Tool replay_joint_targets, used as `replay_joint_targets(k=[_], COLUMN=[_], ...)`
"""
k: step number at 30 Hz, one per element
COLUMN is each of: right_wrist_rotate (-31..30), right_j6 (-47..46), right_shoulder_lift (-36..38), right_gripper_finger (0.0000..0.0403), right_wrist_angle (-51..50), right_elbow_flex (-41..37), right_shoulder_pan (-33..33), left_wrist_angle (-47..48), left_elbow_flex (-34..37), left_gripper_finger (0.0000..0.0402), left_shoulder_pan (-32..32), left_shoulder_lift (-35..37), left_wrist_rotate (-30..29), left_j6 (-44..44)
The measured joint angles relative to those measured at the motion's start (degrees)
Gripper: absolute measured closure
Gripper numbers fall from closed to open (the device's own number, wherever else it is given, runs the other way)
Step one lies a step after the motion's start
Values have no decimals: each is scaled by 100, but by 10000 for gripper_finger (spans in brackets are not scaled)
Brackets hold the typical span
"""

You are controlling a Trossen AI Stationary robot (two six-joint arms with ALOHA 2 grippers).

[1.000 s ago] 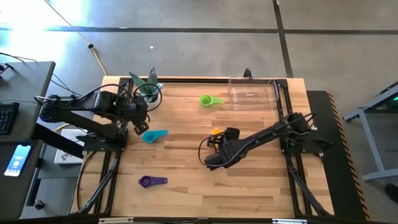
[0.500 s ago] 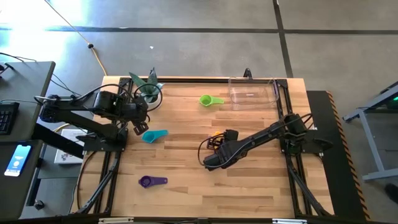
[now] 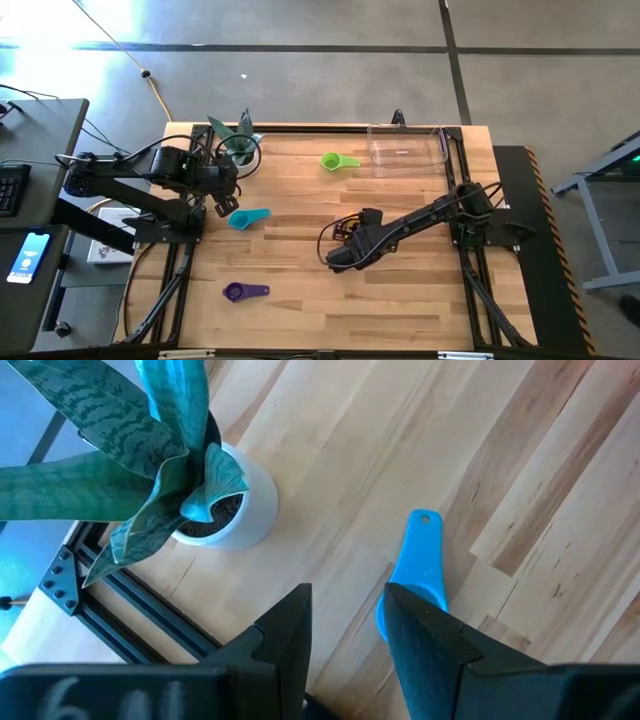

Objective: Nest measuring cups in basket
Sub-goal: Stack the yellow measuring cup on top of the blue measuring cup

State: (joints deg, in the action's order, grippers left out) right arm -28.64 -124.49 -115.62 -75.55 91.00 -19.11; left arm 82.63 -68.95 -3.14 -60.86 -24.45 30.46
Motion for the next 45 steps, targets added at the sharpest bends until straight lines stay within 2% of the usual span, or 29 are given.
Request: replay_joint_targets(k=[7,17,40,45], right_wrist_rotate=[64,1100,1244,1261], right_j6=[0,260,830,673], right_shoulder_lift=[0,84,-279,-279], right_gripper_finger=[324,323,323,323], right_wrist_angle=[50,-40,672,508], right_elbow_flex=[0,0,2,2], right_shoulder_pan=[-15,-303,-236,-229], left_wrist_angle=[0,2,0,1], left_elbow_flex=[0,0,0,0], left_gripper_finger=[287,287,287,287], left_shoulder_pan=[0,0,0,0], left_shoulder_lift=[0,0,0,1], left_wrist_rotate=[0,0,-15,-17], left_j6=[-28,-26,-28,-28])
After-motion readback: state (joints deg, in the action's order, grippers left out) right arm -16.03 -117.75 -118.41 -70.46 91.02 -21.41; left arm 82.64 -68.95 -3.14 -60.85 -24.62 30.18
